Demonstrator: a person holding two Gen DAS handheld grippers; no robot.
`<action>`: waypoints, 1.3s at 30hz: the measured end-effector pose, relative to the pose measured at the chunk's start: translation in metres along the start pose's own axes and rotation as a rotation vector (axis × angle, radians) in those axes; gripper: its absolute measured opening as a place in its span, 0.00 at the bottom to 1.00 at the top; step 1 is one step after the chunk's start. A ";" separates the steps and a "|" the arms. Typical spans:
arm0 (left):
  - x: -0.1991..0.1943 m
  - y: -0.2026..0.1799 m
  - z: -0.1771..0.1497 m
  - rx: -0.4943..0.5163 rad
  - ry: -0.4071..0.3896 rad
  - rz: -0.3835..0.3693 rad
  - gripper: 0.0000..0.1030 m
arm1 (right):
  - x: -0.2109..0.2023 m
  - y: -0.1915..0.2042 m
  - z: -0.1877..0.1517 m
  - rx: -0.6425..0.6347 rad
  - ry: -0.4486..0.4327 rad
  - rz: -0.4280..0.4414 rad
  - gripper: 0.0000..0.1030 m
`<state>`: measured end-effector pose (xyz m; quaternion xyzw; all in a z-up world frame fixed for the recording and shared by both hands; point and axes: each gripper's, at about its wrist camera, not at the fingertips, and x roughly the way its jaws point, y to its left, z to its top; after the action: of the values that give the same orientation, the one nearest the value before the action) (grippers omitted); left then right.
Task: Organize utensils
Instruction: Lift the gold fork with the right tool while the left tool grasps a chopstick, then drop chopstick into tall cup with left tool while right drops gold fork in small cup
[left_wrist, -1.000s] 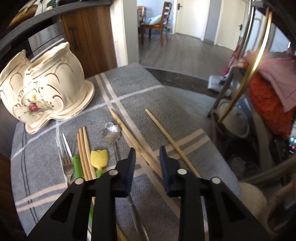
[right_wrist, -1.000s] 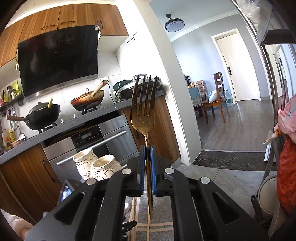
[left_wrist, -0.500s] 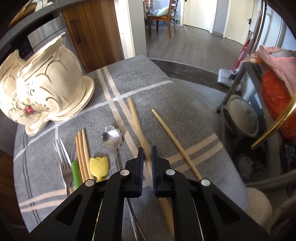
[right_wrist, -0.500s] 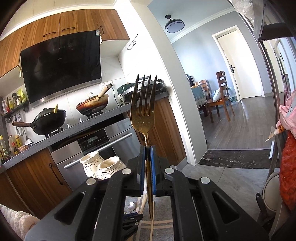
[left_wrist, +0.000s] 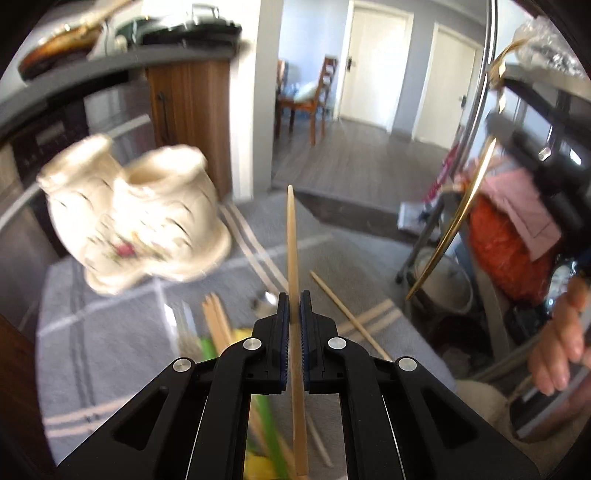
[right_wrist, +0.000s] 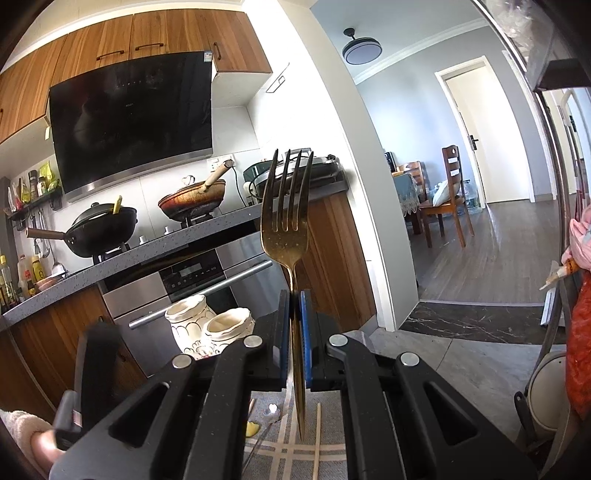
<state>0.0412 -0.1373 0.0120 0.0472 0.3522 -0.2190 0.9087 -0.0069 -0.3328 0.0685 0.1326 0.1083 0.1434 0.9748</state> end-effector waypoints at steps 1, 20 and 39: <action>-0.011 0.006 0.003 0.001 -0.040 0.002 0.06 | 0.005 0.004 0.002 -0.007 0.004 0.004 0.06; -0.050 0.156 0.113 -0.174 -0.584 0.204 0.06 | 0.155 0.082 0.041 -0.013 -0.070 0.122 0.06; -0.022 0.157 0.076 -0.085 -0.473 0.230 0.06 | 0.205 0.075 -0.007 -0.064 0.146 0.094 0.06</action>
<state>0.1414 -0.0060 0.0728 -0.0038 0.1312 -0.1040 0.9859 0.1647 -0.1988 0.0476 0.0952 0.1681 0.2016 0.9602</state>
